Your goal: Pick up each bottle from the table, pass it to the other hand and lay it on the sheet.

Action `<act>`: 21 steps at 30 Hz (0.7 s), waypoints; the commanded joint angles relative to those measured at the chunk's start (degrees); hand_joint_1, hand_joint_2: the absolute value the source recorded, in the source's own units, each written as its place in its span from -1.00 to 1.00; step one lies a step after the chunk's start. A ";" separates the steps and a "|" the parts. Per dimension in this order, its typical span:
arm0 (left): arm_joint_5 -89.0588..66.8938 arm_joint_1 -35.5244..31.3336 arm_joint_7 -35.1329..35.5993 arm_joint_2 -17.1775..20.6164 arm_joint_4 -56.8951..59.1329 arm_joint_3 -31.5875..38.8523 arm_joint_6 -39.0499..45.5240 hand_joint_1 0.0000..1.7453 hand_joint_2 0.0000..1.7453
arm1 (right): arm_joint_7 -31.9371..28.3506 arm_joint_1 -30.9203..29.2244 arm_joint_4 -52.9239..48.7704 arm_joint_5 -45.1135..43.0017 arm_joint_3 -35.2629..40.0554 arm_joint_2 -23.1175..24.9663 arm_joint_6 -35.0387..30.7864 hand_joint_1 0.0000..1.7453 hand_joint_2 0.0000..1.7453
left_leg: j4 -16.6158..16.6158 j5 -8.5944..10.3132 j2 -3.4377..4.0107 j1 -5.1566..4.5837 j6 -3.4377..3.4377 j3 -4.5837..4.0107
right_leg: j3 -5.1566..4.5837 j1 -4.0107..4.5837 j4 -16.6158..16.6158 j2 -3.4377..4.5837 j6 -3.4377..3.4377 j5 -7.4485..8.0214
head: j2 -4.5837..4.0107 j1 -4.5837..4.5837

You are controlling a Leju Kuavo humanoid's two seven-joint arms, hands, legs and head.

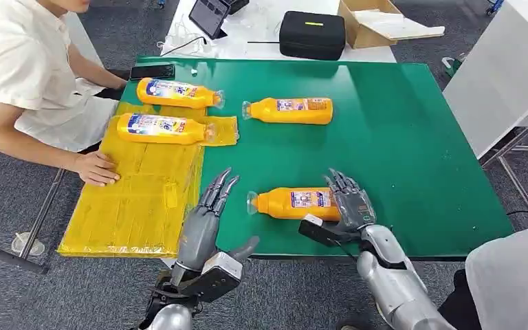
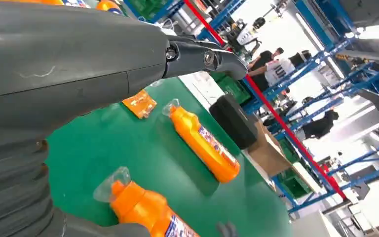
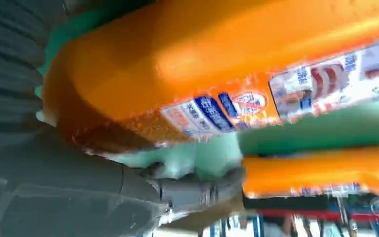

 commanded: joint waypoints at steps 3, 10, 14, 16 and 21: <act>1.03 -2.88 0.09 1.70 4.44 -2.71 -0.73 -1.00 1.00 | 1.18 -5.22 12.44 -1.61 2.33 -0.42 5.82 -1.00 1.00 | -0.07 -0.05 0.01 -0.04 0.05 0.38 | 0.37 0.00 -0.06 -0.10 -0.09 -0.06 | 0.00 0.02; 2.37 -5.27 -0.01 0.99 7.39 -4.17 -0.48 -1.00 1.00 | 5.27 -9.62 22.01 -2.88 5.15 -1.01 16.21 0.62 1.00 | -0.08 -0.07 0.17 0.00 0.00 0.72 | 0.59 0.04 -0.12 0.06 -0.11 0.03 | 0.00 0.02; 2.60 -5.29 0.23 0.90 7.23 -4.26 -0.75 -1.00 1.00 | 5.95 -9.30 21.82 -2.43 6.07 -1.23 16.62 1.00 1.00 | -0.08 -0.12 0.17 0.02 -0.06 1.03 | 0.82 0.07 -0.14 0.13 -0.12 0.02 | 0.00 0.02; 2.98 -5.28 0.31 0.82 7.30 -4.20 -1.04 -1.00 1.00 | 5.94 -8.82 21.42 -2.74 6.26 -1.39 17.22 1.00 1.00 | -0.08 -0.18 0.14 0.03 -0.10 1.17 | 0.95 0.10 -0.16 0.09 -0.23 -0.05 | 0.00 0.02; 2.89 -5.48 -1.54 1.81 6.84 -4.69 -0.08 -1.00 1.00 | -5.63 -5.52 18.93 -9.44 3.35 -2.31 17.02 1.00 1.00 | -0.10 -0.20 -0.07 0.04 -0.05 1.32 | 0.88 0.11 -0.18 -0.12 -0.18 -0.14 | 0.00 0.02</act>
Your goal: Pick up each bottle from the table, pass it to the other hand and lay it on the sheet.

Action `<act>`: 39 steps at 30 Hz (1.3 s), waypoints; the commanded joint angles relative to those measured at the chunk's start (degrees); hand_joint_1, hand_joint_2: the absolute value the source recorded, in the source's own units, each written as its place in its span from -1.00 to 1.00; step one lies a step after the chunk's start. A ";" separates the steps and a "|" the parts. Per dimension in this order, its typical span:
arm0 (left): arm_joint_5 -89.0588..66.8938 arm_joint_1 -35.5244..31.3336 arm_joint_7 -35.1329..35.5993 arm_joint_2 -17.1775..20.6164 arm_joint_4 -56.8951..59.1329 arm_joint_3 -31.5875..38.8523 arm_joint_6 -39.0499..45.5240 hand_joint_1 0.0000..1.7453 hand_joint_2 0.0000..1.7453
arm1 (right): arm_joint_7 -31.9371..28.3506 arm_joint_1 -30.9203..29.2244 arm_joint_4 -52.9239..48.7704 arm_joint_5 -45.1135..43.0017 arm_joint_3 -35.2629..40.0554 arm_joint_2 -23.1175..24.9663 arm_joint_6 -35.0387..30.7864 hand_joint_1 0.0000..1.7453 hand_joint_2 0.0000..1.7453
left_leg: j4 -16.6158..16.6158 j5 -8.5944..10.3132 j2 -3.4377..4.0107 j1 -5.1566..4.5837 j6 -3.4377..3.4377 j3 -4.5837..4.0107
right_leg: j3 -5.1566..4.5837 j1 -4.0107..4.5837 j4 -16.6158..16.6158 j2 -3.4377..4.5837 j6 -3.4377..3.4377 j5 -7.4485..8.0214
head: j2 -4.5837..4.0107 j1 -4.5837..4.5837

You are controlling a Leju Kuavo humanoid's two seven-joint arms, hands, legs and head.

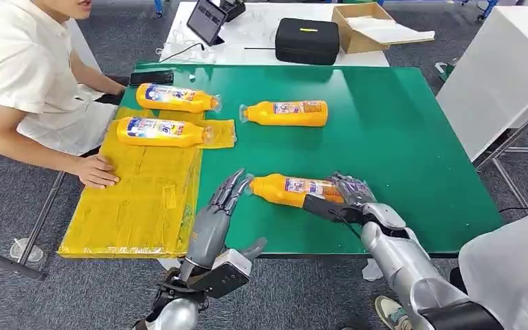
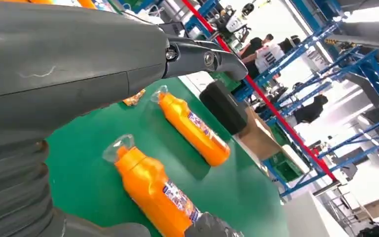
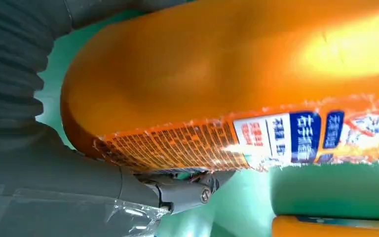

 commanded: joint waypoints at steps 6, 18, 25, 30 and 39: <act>1.20 -0.87 -2.12 2.36 1.20 -1.89 0.15 -1.00 1.00 | -14.94 8.19 0.94 -9.84 -1.86 -0.09 -4.13 1.00 1.00 | -0.25 0.05 -0.07 -0.01 0.06 0.28 | 0.77 0.03 -0.19 -0.19 -0.06 0.05 | -0.02 0.02; 14.46 4.06 -5.37 -0.76 -1.63 4.26 -1.02 -1.00 1.00 | -20.85 16.94 -12.82 -20.48 -7.80 3.05 -5.18 1.00 1.00 | -0.03 -0.17 -0.05 0.02 -0.04 0.05 | 0.51 0.03 0.03 -0.05 -0.04 -0.12 | -0.02 0.02; 20.20 5.55 -7.46 -1.95 -2.33 6.91 -0.91 -1.00 1.00 | -22.00 18.58 -15.69 -22.70 -9.65 3.89 -6.55 1.00 1.00 | -0.06 -0.17 -0.09 -0.01 -0.01 -0.03 | 0.49 0.00 0.01 -0.11 0.02 -0.19 | 0.00 0.00; 32.98 12.93 -7.29 1.73 -9.81 8.15 -2.57 -1.00 1.00 | -22.60 31.43 -37.93 -31.31 -12.47 8.70 -8.57 1.00 1.00 | -0.06 -0.25 -0.07 0.02 -0.06 -0.04 | 0.47 0.03 0.02 -0.06 0.02 -0.27 | -0.02 0.02; 44.70 13.83 -3.38 3.63 -12.32 7.42 -11.63 -1.00 1.00 | -26.03 32.41 -42.67 -32.44 -7.51 11.40 -13.22 1.00 1.00 | -0.02 -0.40 -0.16 0.03 -0.11 -0.48 | 0.06 0.01 0.12 -0.08 -0.03 -0.53 | -0.02 0.02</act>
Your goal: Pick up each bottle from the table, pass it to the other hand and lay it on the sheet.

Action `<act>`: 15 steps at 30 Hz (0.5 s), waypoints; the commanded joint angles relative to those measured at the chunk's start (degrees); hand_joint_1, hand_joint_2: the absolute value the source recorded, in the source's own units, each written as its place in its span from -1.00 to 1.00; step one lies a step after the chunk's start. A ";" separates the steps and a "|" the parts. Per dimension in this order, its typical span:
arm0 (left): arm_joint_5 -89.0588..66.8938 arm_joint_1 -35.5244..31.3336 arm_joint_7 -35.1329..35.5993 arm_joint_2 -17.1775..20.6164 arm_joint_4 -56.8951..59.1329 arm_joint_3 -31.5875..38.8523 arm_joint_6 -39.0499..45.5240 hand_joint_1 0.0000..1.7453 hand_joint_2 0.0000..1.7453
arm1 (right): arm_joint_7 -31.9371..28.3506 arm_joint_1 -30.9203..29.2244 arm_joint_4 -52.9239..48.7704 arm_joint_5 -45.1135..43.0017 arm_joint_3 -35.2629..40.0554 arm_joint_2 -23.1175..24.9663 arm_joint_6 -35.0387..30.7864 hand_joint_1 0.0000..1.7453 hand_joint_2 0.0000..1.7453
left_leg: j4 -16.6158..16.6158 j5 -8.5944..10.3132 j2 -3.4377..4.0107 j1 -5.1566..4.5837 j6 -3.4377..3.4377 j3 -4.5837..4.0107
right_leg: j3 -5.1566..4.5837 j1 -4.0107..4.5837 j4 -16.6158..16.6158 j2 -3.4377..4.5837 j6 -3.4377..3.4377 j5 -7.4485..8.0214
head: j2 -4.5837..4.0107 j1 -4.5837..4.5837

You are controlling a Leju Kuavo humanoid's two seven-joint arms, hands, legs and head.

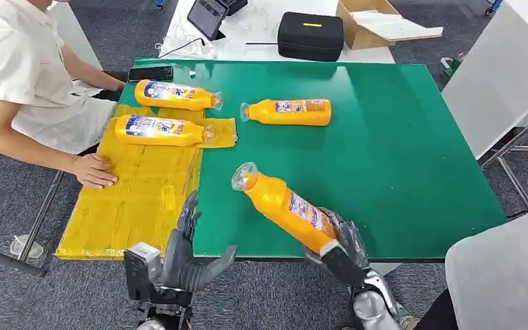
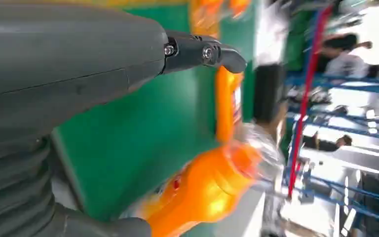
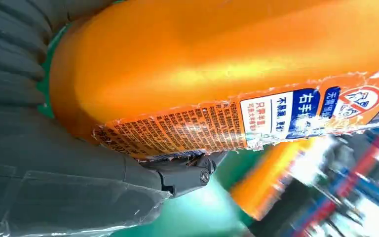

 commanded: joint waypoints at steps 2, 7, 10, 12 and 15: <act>1.91 -0.39 0.37 3.08 -1.66 0.30 -3.14 -1.00 1.00 | -3.42 0.73 -7.44 -3.78 3.01 4.90 -1.29 1.00 1.00 | -0.01 -0.06 0.15 -0.07 0.06 0.12 | 0.05 -0.05 0.02 0.06 -0.06 -0.04 | 0.00 0.02; 2.00 -0.82 -0.26 1.81 0.21 2.47 0.51 -1.00 1.00 | -4.00 1.16 -6.29 -5.25 7.39 5.70 -2.99 1.00 1.00 | -0.06 -0.08 0.10 -0.04 0.03 0.19 | 0.14 -0.01 -0.04 0.01 -0.10 -0.06 | 0.00 0.02; 9.21 -1.35 0.70 1.80 0.43 2.55 -8.15 -1.00 1.00 | -1.41 -0.60 -4.82 -5.78 9.40 4.42 0.19 1.00 1.00 | -0.05 -0.08 0.09 -0.06 0.04 0.18 | 0.11 -0.03 -0.02 0.00 -0.08 -0.07 | 0.00 0.02; 13.22 -1.01 0.78 1.77 -0.84 2.75 -14.44 -1.00 1.00 | -0.07 -3.45 -0.21 -2.26 12.22 1.90 3.04 1.00 1.00 | -0.06 -0.09 0.16 -0.06 0.07 0.25 | 0.17 -0.02 -0.04 0.05 -0.08 -0.06 | 0.02 0.02; 14.21 -1.20 0.94 1.20 -1.95 3.19 -16.74 -1.00 1.00 | 1.29 -6.17 3.74 -1.33 14.26 1.50 6.67 1.00 1.00 | -0.06 -0.09 0.22 -0.06 0.09 0.26 | 0.18 -0.03 -0.07 0.13 -0.05 -0.01 | 0.00 0.02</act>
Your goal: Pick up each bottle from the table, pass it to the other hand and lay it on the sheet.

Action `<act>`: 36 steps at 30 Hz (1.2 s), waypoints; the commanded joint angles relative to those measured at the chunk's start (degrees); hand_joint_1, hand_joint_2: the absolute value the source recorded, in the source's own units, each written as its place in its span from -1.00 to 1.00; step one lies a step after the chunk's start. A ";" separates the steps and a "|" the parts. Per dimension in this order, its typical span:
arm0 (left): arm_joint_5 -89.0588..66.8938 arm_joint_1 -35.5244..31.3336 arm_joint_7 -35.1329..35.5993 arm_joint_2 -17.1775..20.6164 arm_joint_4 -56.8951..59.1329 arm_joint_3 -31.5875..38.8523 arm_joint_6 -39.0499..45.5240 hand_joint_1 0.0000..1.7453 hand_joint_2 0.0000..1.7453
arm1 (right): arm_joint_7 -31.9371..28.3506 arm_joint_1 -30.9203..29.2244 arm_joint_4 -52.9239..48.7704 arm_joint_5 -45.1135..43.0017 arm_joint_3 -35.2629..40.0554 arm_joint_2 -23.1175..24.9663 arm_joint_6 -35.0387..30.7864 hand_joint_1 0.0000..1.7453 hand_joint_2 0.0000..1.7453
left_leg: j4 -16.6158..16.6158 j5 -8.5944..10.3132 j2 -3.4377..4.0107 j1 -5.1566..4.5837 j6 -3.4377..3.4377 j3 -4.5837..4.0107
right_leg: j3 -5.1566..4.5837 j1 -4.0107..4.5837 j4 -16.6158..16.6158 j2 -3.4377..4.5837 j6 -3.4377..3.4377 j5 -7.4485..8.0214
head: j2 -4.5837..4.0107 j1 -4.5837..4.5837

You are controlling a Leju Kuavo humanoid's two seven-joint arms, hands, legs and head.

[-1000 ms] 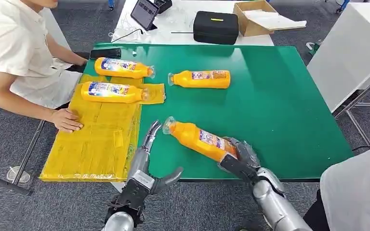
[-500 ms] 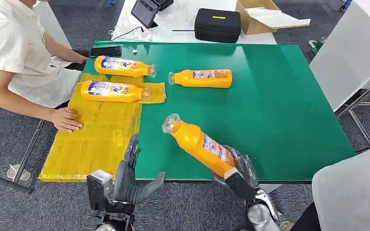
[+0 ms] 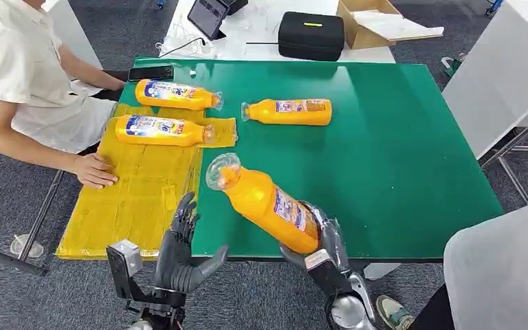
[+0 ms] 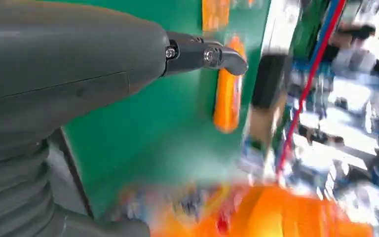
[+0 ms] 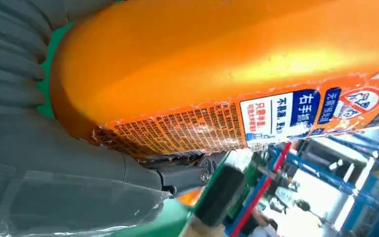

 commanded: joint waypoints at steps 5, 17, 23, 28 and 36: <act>4.73 -2.41 0.82 -0.56 1.09 2.03 -9.06 -1.00 1.00 | 2.15 -8.20 11.00 4.61 10.00 -3.59 6.78 1.00 1.00 | -0.04 0.00 0.02 0.00 0.04 0.10 | 0.11 0.02 -0.07 -0.06 -0.05 0.01 | 0.00 0.02; 6.98 -5.39 3.05 -2.59 5.59 2.88 -12.43 -1.00 1.00 | 2.68 -12.89 13.45 4.38 12.65 -2.32 7.73 1.00 1.00 | -0.07 -0.05 0.10 -0.07 0.08 0.29 | 0.26 -0.03 -0.04 -0.02 -0.06 -0.04 | 0.00 0.00; 4.69 -6.53 2.29 -3.38 7.57 3.97 -8.34 -1.00 1.00 | 2.72 -13.37 12.45 4.55 15.23 -1.94 7.69 1.00 1.00 | -0.04 -0.07 0.13 -0.06 0.08 0.29 | 0.26 -0.02 -0.02 0.00 -0.07 -0.06 | 0.00 -0.02; 2.76 -8.23 0.97 -4.19 10.28 4.63 -4.76 -1.00 1.00 | 3.48 -13.21 10.71 2.74 17.41 -2.12 8.02 1.00 1.00 | -0.03 -0.01 0.08 -0.03 0.05 0.13 | 0.09 0.00 -0.02 -0.02 -0.05 0.00 | 0.00 -0.02; 5.03 -9.20 -1.86 -5.25 10.53 6.61 -3.26 -1.00 1.00 | 3.95 -12.90 7.02 0.81 21.38 -3.83 10.74 1.00 1.00 | -0.03 -0.03 0.05 -0.07 0.08 0.19 | 0.18 -0.04 0.00 -0.08 -0.05 -0.05 | 0.00 0.00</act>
